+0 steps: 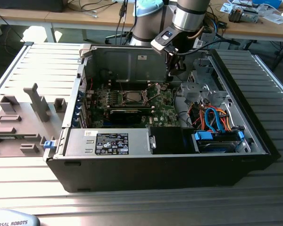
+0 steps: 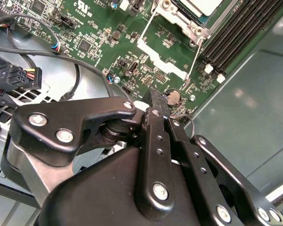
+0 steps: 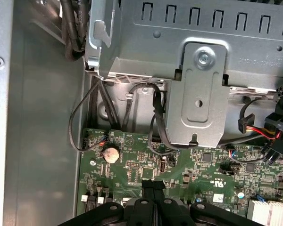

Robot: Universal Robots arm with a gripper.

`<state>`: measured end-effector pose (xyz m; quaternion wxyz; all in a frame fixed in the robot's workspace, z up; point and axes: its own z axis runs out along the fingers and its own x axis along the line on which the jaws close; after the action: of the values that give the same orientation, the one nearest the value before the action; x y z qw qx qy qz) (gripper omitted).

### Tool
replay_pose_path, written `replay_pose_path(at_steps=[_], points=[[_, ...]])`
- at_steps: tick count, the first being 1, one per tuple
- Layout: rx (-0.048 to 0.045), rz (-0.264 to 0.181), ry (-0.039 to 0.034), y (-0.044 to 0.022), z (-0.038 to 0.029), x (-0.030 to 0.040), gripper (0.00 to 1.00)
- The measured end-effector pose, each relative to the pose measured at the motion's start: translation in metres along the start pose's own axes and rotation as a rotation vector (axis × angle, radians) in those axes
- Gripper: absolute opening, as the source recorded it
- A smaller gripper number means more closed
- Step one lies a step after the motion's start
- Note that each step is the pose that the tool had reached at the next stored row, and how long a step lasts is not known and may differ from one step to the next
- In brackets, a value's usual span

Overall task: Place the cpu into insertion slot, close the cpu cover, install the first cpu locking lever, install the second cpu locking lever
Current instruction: 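Close the cpu cover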

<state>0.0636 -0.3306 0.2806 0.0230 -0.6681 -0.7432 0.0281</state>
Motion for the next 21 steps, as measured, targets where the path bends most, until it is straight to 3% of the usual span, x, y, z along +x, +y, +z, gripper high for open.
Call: replay_pose_path(at_steps=[21], points=[[0.0, 0.0, -0.0002, 0.0006, 0.0088, 0.0, 0.11]])
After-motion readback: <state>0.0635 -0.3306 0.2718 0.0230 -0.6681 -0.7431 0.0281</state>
